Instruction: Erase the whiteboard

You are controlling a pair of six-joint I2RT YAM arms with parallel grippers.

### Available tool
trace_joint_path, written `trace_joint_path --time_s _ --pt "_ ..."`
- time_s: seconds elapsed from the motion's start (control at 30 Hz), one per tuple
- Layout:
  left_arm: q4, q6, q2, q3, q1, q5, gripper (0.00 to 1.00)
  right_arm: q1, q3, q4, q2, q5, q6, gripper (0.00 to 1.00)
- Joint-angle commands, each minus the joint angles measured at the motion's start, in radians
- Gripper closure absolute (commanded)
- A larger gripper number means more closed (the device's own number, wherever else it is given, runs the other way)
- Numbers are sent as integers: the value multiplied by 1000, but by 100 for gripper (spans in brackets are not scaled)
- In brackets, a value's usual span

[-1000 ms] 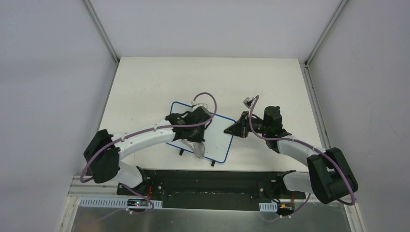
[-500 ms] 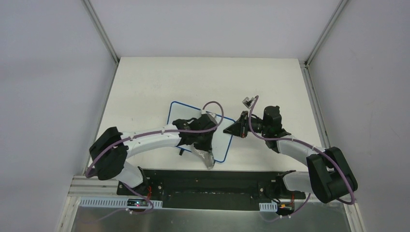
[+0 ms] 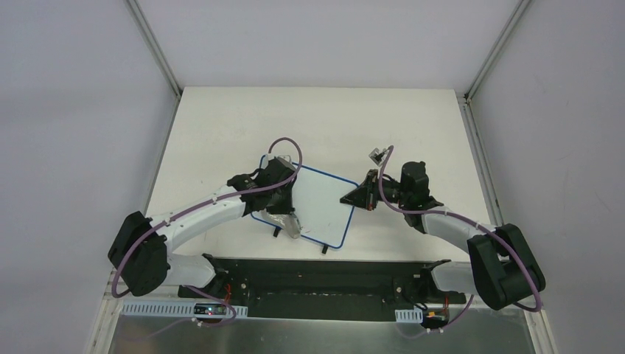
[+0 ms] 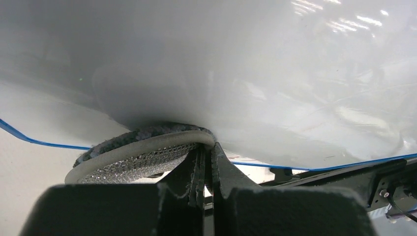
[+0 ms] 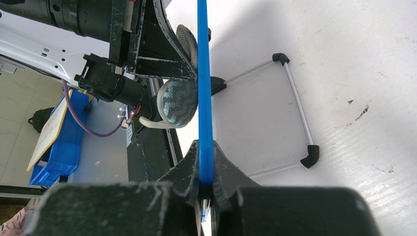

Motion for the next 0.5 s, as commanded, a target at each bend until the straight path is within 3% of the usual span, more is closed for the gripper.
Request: trace_joint_path --time_s 0.0,0.13,0.23,0.37,0.47 --pt "121 -22 95 15 -28 -33 100 17 -4 -43 7 -47 -104 100" --pt "118 -44 216 131 -201 -74 100 17 -3 -43 10 -47 -106 100" --pt "139 -68 318 213 -277 -23 100 18 -3 -43 11 -47 -105 100" --pt "170 -92 356 211 -287 -5 100 18 -4 -43 7 -46 -103 100" --pt "111 -62 317 197 -279 -79 100 17 -5 -43 3 -47 -104 100"
